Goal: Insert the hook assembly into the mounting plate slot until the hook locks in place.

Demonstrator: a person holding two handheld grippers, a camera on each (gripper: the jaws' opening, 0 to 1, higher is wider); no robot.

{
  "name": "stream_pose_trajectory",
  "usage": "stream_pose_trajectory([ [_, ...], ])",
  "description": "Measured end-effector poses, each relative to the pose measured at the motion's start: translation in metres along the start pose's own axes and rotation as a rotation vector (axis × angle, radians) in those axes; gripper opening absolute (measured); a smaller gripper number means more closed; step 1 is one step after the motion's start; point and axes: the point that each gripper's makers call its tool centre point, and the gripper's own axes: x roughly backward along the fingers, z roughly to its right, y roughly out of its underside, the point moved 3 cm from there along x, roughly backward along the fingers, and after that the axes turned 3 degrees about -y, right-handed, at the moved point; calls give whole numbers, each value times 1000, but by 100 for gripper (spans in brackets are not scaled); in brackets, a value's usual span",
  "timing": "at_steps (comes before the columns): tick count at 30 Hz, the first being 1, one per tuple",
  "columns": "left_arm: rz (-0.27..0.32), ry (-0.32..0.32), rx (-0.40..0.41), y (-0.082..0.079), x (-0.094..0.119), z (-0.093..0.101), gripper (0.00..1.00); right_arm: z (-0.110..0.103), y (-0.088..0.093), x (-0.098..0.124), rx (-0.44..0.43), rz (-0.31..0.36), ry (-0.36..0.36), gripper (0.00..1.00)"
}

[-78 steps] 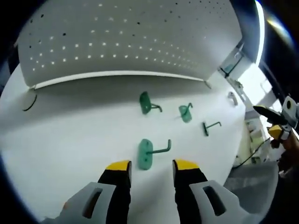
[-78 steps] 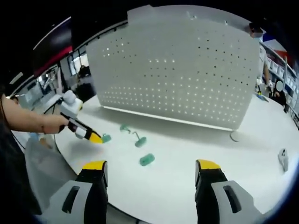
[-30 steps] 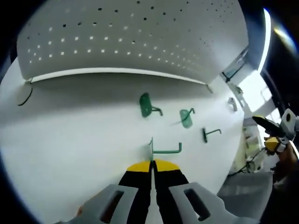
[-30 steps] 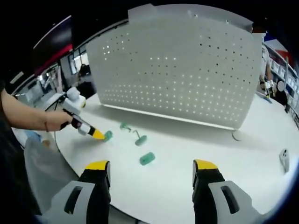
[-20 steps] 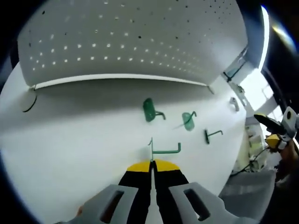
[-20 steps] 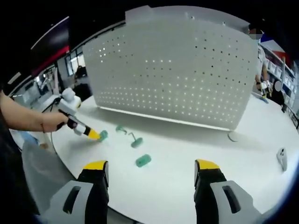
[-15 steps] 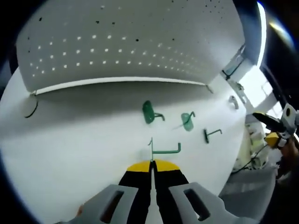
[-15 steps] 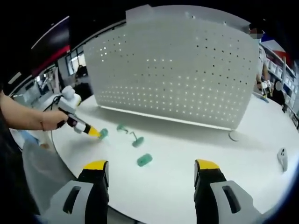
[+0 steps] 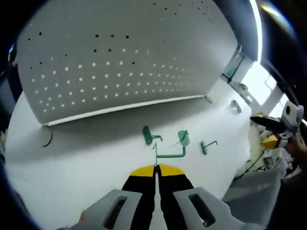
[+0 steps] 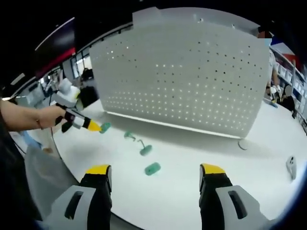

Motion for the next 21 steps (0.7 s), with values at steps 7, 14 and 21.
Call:
stream_pose_trajectory([
  [7,43,25,-4,-11,22,11,1,-5,-2,0,25,-4,-12,74],
  [14,87,25,-16,-27,47,20,1,-10,-6,1,29,5,-26,73],
  [21,115,41,-36,-31,67,36,1,-18,-15,0,15,38,-48,73],
])
